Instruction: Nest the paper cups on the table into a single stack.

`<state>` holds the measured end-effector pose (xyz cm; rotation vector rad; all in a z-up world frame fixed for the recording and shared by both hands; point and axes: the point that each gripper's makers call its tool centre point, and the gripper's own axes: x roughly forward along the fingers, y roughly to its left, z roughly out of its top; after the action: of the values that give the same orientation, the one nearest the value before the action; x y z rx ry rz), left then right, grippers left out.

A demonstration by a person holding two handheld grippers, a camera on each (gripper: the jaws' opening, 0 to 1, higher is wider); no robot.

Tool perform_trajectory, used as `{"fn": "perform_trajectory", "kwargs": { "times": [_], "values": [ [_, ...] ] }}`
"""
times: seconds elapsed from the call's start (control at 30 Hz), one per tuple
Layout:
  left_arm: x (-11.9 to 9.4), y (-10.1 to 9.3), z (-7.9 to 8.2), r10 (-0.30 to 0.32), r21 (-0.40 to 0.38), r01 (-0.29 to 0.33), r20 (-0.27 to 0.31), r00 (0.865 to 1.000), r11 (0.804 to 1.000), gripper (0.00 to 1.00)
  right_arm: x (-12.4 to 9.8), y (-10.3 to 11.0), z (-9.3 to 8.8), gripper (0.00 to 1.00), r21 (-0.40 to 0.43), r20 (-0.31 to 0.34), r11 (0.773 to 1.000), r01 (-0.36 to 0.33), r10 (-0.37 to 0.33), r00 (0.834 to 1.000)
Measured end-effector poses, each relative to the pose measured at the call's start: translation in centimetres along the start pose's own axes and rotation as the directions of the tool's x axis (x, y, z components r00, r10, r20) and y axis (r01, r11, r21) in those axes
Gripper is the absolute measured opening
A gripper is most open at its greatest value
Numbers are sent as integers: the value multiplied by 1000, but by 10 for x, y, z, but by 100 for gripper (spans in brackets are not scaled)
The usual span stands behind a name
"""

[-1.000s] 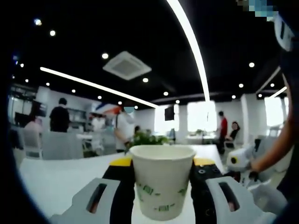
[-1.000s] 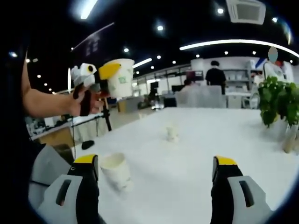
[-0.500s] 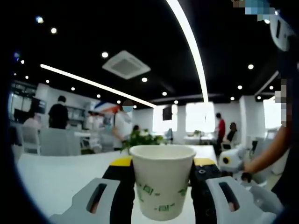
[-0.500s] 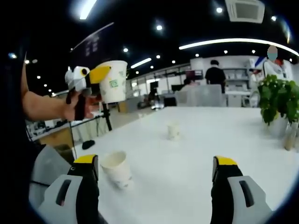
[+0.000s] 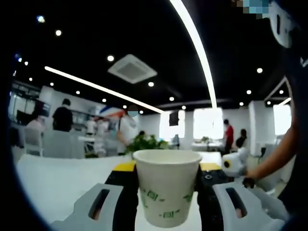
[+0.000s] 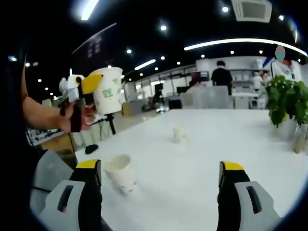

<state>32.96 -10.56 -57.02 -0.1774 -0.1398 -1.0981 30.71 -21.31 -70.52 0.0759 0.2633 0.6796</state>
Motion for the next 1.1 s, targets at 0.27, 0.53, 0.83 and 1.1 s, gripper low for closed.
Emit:
{"fn": "perform_trajectory", "kwargs": {
  "times": [0.27,0.53,0.83,1.1],
  "values": [
    [-4,-19,-3,-12,58,12,-7,1000,998,44,0,1,-1,100,2,-1,1000,-1,1,1000],
    [-7,-24,-11,-16,65,17,-19,1000,998,44,0,3,-2,100,3,-2,1000,-3,3,1000],
    [-12,-18,-15,-7,53,7,-9,1000,999,45,-1,5,-3,100,4,-6,1000,-4,4,1000],
    [-20,-7,-40,21,19,-21,-25,999,1000,45,-2,8,-3,100,-2,-16,1000,-9,9,1000]
  ]
}}
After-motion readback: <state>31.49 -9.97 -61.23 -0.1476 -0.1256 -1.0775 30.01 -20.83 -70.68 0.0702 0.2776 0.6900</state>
